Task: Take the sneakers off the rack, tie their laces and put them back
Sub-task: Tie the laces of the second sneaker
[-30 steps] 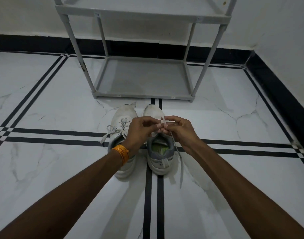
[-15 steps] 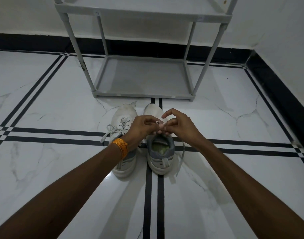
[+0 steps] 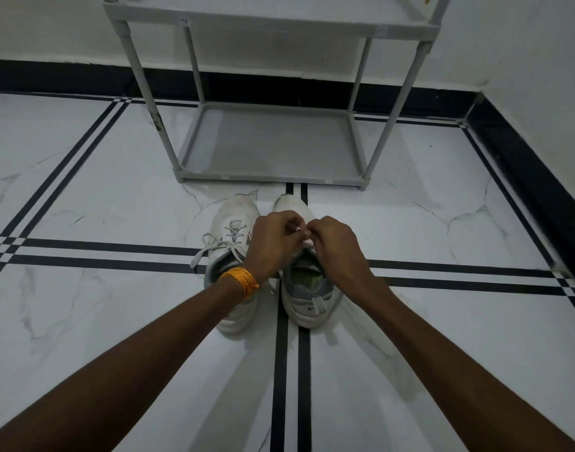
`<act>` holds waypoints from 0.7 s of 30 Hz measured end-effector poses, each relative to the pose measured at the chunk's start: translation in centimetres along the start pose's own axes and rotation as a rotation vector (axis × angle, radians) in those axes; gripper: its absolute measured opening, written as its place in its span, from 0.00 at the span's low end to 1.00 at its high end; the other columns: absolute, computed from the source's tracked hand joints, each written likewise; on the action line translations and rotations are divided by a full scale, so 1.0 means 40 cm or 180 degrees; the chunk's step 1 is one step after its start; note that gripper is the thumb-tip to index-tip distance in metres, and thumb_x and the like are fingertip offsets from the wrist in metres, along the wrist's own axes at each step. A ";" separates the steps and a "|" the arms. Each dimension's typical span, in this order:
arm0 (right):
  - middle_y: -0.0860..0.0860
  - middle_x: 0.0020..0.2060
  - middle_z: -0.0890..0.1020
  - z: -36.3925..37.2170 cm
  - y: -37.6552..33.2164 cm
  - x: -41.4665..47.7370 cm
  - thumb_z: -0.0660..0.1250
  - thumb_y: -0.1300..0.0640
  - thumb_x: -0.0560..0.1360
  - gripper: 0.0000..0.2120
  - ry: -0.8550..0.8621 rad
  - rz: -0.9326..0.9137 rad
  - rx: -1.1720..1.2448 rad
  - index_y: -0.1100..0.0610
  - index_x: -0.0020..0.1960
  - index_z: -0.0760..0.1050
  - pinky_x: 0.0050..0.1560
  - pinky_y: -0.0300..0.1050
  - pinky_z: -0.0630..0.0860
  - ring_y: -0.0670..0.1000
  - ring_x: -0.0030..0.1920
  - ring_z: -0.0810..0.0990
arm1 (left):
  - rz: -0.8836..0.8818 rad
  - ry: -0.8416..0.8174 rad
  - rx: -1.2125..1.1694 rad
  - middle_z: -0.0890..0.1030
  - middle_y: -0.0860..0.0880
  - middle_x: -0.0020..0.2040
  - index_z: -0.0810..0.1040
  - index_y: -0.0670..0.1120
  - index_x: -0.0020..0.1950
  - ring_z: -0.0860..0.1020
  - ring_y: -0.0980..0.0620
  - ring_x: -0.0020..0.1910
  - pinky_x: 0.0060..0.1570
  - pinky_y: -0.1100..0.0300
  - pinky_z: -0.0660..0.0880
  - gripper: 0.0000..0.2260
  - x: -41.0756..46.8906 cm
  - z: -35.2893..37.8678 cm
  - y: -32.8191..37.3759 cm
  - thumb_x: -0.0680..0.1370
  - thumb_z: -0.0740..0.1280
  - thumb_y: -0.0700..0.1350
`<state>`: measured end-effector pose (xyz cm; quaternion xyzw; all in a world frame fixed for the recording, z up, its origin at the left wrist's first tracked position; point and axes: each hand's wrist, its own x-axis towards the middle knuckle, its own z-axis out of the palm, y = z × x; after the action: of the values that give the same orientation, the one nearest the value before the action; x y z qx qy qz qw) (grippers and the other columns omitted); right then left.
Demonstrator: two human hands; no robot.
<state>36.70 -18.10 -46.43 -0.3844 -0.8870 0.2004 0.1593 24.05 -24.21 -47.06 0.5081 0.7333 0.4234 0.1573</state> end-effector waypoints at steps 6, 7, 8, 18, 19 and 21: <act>0.57 0.51 0.76 0.002 0.016 -0.002 0.63 0.58 0.80 0.11 -0.0149 -0.0198 -0.0312 0.60 0.59 0.77 0.48 0.41 0.65 0.55 0.54 0.72 | 0.0806 -0.0252 0.0852 0.86 0.46 0.46 0.81 0.47 0.55 0.83 0.47 0.44 0.48 0.52 0.79 0.08 -0.004 -0.014 -0.010 0.77 0.69 0.45; 0.57 0.52 0.76 0.001 0.016 -0.001 0.63 0.58 0.80 0.11 -0.0184 -0.0211 -0.0312 0.59 0.60 0.77 0.49 0.41 0.66 0.55 0.54 0.72 | 0.0878 -0.0331 0.1052 0.86 0.45 0.47 0.81 0.46 0.56 0.82 0.46 0.45 0.49 0.51 0.78 0.08 -0.004 -0.012 -0.007 0.77 0.67 0.44; 0.57 0.53 0.76 0.000 0.016 0.000 0.63 0.57 0.80 0.11 -0.0200 -0.0193 -0.0300 0.60 0.60 0.77 0.50 0.41 0.66 0.56 0.55 0.73 | 0.0954 -0.0402 0.1235 0.85 0.45 0.48 0.81 0.45 0.56 0.81 0.45 0.46 0.49 0.51 0.78 0.09 -0.002 -0.011 -0.004 0.77 0.66 0.43; 0.57 0.46 0.81 -0.012 0.037 0.006 0.62 0.59 0.79 0.09 0.0046 -0.0173 0.0182 0.60 0.52 0.79 0.49 0.51 0.74 0.57 0.48 0.78 | -0.0892 -0.1270 -0.0429 0.79 0.48 0.35 0.82 0.36 0.46 0.74 0.51 0.37 0.37 0.61 0.68 0.10 0.043 -0.029 0.020 0.79 0.62 0.40; 0.57 0.47 0.82 -0.017 0.043 0.009 0.62 0.59 0.79 0.10 0.0041 -0.0143 0.0350 0.60 0.53 0.81 0.51 0.52 0.75 0.56 0.48 0.79 | -0.1143 -0.1390 -0.0764 0.77 0.48 0.32 0.81 0.34 0.44 0.73 0.53 0.33 0.34 0.63 0.69 0.11 0.044 -0.034 0.021 0.79 0.62 0.39; 0.56 0.52 0.83 -0.026 0.049 0.010 0.64 0.59 0.78 0.11 0.0053 -0.0089 0.0503 0.59 0.57 0.80 0.58 0.48 0.74 0.55 0.53 0.79 | -0.1381 -0.1496 -0.1127 0.75 0.48 0.29 0.79 0.35 0.40 0.71 0.54 0.29 0.31 0.63 0.68 0.12 0.041 -0.038 0.018 0.79 0.62 0.39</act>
<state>38.09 -16.33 -46.42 -0.3598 -0.8724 0.2642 0.1992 22.75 -23.37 -45.28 0.3891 0.6833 0.3722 0.4932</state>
